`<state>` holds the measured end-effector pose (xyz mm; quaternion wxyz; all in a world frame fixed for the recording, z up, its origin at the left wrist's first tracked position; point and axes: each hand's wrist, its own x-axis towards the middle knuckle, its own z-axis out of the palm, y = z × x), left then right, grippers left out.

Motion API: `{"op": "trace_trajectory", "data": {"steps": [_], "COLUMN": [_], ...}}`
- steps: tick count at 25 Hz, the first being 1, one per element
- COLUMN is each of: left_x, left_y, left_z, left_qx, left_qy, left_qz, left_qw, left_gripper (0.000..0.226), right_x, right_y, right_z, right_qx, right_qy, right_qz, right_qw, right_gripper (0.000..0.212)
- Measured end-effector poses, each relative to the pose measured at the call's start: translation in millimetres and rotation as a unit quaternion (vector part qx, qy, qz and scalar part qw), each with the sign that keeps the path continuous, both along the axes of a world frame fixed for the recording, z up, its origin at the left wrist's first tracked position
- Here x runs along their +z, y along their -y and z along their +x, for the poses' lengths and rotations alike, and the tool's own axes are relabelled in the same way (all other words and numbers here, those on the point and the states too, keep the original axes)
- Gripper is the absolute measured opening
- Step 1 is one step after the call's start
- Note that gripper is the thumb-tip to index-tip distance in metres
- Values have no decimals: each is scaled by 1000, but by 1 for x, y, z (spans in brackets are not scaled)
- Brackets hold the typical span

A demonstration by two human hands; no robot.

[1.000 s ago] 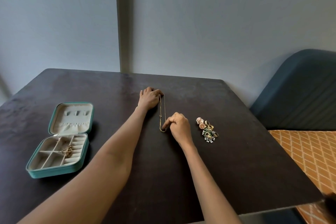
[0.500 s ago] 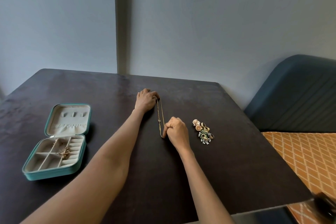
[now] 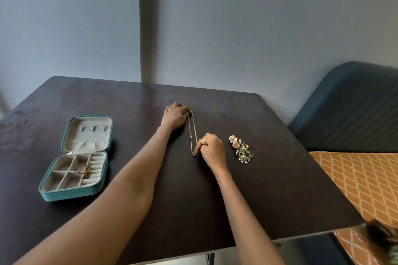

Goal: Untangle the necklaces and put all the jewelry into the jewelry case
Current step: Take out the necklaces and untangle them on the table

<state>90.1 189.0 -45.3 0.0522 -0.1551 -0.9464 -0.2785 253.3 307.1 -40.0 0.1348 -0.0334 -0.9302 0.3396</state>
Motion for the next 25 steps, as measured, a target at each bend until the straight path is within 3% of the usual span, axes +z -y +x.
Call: {"op": "trace_trajectory", "data": {"steps": [11,15,18,21,25], "left_x": [-1,12,26,49,82], "left_y": [-1,6,20,49,116], "left_z": [-1,8,28,51,80], "left_qx": [6,9,-18,-42,-18], "left_qy": [6,68,109,82,3], "left_qz": [-7,67,81,76,1], "left_qw": [1000,995,991,993,1000], "left_gripper": [33,34,37,37,32], "right_x": [-3,-4,-1,7,32], "right_y": [-2,-4,1,14,68], "right_z": [-1,-7,-7,-4,0], "right_qx": [4,-20,17,37,76], "right_qy": [-26,-75,-36,-22,-72], "right_qz": [-18,-76,-39,38,53], "right_qw": [999,994,998,998,993], "right_gripper": [39,41,33,35,30]}}
